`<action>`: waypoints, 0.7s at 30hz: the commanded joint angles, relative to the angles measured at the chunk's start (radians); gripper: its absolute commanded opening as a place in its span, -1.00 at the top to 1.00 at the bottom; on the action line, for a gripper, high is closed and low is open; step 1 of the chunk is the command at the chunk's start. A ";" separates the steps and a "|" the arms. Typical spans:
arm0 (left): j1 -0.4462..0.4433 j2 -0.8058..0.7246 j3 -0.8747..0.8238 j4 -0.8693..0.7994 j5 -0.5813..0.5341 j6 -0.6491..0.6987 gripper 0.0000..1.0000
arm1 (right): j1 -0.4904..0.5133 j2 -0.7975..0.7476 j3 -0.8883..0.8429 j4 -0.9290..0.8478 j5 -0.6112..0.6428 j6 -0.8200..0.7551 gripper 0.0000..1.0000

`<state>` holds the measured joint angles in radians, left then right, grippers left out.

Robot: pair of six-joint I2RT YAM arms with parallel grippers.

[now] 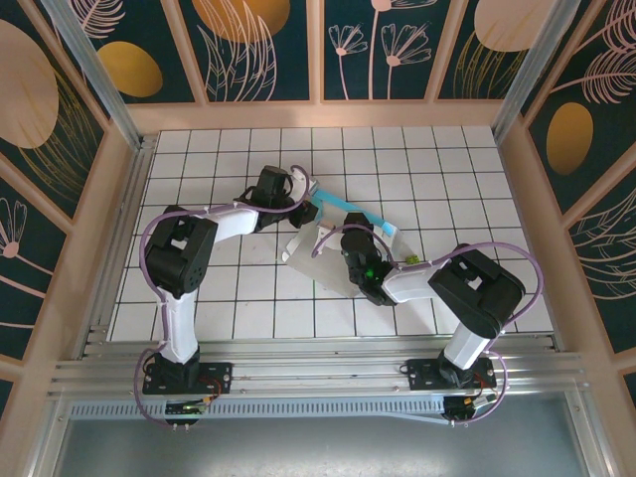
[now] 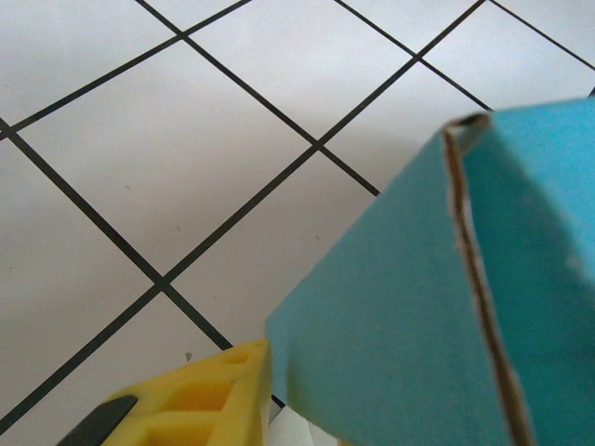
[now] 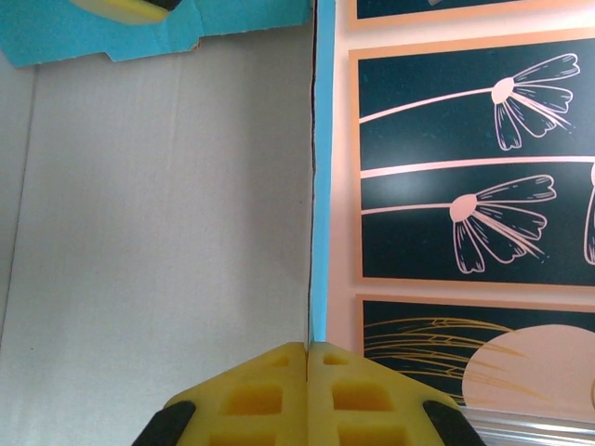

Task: Fold the paper box

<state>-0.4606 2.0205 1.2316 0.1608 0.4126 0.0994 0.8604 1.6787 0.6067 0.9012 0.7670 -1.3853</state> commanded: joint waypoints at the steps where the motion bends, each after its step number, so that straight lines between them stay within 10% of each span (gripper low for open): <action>1: -0.003 0.019 0.039 0.048 -0.032 -0.003 0.53 | 0.022 0.033 0.012 -0.069 -0.027 0.043 1.00; 11: -0.006 0.056 0.079 0.050 -0.034 -0.019 0.40 | 0.025 0.034 0.019 -0.082 -0.034 0.072 1.00; 21: -0.007 0.068 0.096 0.044 -0.065 -0.031 0.94 | 0.028 0.023 0.032 -0.097 -0.019 0.128 0.90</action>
<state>-0.4721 2.0693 1.2907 0.1787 0.3832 0.0891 0.8654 1.6852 0.6273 0.8780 0.7635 -1.3201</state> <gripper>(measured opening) 0.051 0.052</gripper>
